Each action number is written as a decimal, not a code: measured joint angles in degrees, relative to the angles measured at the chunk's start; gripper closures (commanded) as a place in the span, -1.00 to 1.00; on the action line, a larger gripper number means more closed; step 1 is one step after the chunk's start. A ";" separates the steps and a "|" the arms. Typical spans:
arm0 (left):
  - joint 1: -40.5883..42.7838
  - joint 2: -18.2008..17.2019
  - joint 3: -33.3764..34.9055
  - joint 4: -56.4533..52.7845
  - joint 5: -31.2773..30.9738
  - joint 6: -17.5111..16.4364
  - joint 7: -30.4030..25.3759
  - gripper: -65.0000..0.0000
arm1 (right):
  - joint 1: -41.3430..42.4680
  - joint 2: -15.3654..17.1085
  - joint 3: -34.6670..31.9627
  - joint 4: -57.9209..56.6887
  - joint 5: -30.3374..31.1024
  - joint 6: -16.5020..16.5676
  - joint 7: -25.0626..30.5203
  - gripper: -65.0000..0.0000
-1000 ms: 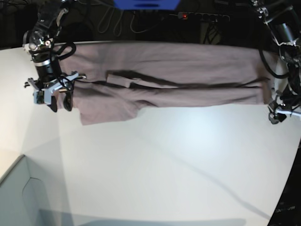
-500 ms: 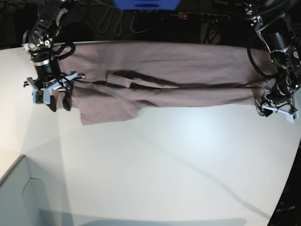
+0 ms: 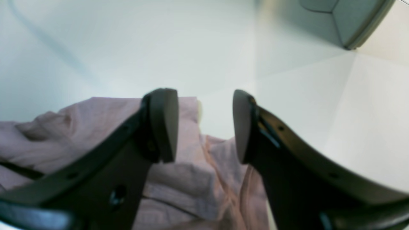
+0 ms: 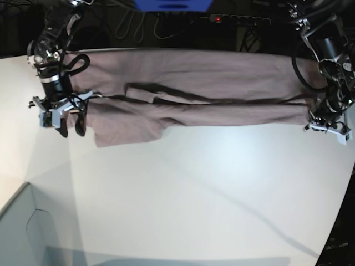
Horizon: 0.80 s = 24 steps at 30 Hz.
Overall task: Layout the t-shirt on the table in an organized manner, then fold the t-shirt properly
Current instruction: 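Open both grippers and move them to the folded strip's lower edge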
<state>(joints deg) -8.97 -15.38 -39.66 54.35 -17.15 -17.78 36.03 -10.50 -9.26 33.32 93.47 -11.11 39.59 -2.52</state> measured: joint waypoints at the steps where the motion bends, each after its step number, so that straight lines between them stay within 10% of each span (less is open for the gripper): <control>1: 0.02 0.00 0.00 0.09 0.02 0.00 0.09 1.00 | 0.20 0.00 0.04 0.00 -0.04 -0.02 -0.07 0.14; 24: 2.29 2.05 -0.04 13.11 0.20 -0.04 0.63 1.00 | 14.29 1.20 -8.09 -10.38 -0.33 -0.02 -15.67 0.13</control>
<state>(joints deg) -6.68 -13.32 -39.70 67.46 -16.95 -17.82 36.67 3.79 -8.05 25.23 83.09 -11.44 39.57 -18.20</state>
